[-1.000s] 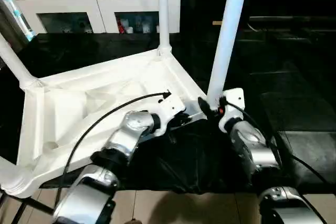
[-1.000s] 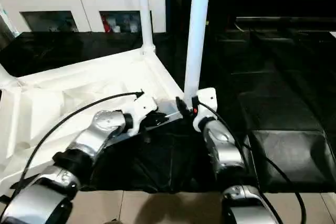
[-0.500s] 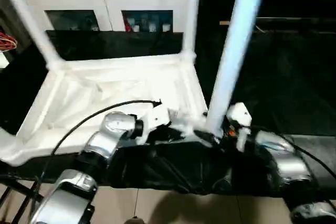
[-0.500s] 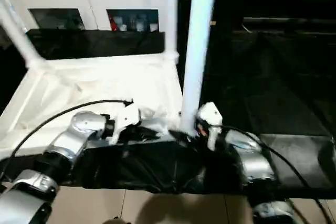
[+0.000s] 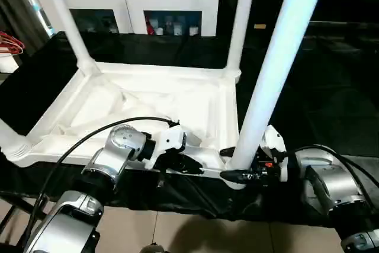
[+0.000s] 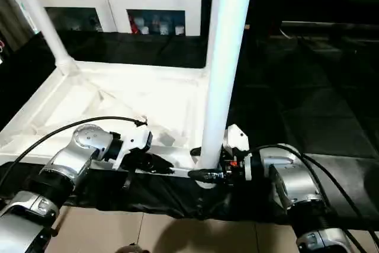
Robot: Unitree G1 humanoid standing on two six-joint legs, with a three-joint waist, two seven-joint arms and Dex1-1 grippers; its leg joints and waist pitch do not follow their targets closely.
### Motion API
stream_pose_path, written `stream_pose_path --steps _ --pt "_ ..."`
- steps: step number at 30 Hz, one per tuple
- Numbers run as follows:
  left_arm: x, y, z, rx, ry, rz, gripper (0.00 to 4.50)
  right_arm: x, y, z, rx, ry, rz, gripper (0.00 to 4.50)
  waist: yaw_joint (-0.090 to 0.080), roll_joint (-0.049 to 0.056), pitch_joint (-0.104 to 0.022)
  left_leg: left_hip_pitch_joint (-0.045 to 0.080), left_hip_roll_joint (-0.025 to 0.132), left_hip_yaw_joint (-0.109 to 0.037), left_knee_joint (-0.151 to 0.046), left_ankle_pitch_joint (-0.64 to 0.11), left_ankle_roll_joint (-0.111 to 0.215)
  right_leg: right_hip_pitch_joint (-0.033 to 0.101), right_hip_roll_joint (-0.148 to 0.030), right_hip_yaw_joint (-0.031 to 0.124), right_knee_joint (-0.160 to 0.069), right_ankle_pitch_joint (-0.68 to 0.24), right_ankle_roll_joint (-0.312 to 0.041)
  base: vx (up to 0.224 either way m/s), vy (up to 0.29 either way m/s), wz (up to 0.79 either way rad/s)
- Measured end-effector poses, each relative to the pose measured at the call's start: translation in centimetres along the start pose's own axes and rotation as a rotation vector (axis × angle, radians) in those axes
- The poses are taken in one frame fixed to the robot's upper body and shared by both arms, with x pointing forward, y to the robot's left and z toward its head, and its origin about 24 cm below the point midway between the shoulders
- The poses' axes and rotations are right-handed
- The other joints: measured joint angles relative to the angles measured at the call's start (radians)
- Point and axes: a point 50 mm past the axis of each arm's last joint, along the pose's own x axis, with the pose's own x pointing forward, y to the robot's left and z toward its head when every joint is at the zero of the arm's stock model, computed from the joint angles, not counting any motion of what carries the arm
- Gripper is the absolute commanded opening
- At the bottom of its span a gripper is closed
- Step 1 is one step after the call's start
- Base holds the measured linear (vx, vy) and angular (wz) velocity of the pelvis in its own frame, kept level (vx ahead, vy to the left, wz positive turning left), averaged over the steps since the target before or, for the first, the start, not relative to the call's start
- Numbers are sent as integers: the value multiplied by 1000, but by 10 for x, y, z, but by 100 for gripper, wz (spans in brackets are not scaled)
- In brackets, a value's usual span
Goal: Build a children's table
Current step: Rotate leg to tighten
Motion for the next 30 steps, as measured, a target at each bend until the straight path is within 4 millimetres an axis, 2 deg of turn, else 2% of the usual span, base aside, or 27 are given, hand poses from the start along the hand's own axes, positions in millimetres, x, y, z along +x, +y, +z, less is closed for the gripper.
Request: stream_pose_path --steps 4,9,22,25,27,30 --pt "0 -1 0 2 1 -17 0 0 2 1 -4 4 19 235 9 -1 0 0 0 0 0 0 0 0 0 0 0 0 0 0 0 0" --pt "-1 -1 0 7 0 -20 0 1 3 3 -23 11 24 208 10 -2 0 0 0 0 0 0 0 0 0 0 0 0 0 0 0 0" --pt "4 -2 1 8 -6 -31 0 3 9 -1 -26 -9 0 200 14 -2 0 0 0 0 1 0 0 1 0 0 1 -2 3 0 0 0" --pt "4 0 0 0 -10 10 0 6 7 -4 -19 -53 -81 199 10 -2 0 1 0 0 1 1 0 1 0 0 2 -2 4 0 0 0" --pt "4 4 -1 -3 -11 83 0 9 1 -7 6 -101 -198 198 6 -4 -1 3 1 0 2 1 -1 2 0 0 2 -1 3 0 0 0" --pt "8 8 -1 -7 -12 166 0 12 -8 -10 23 -135 -363 197 -12 -8 -2 7 0 0 2 1 -1 5 0 1 1 -1 4 0 0 0"
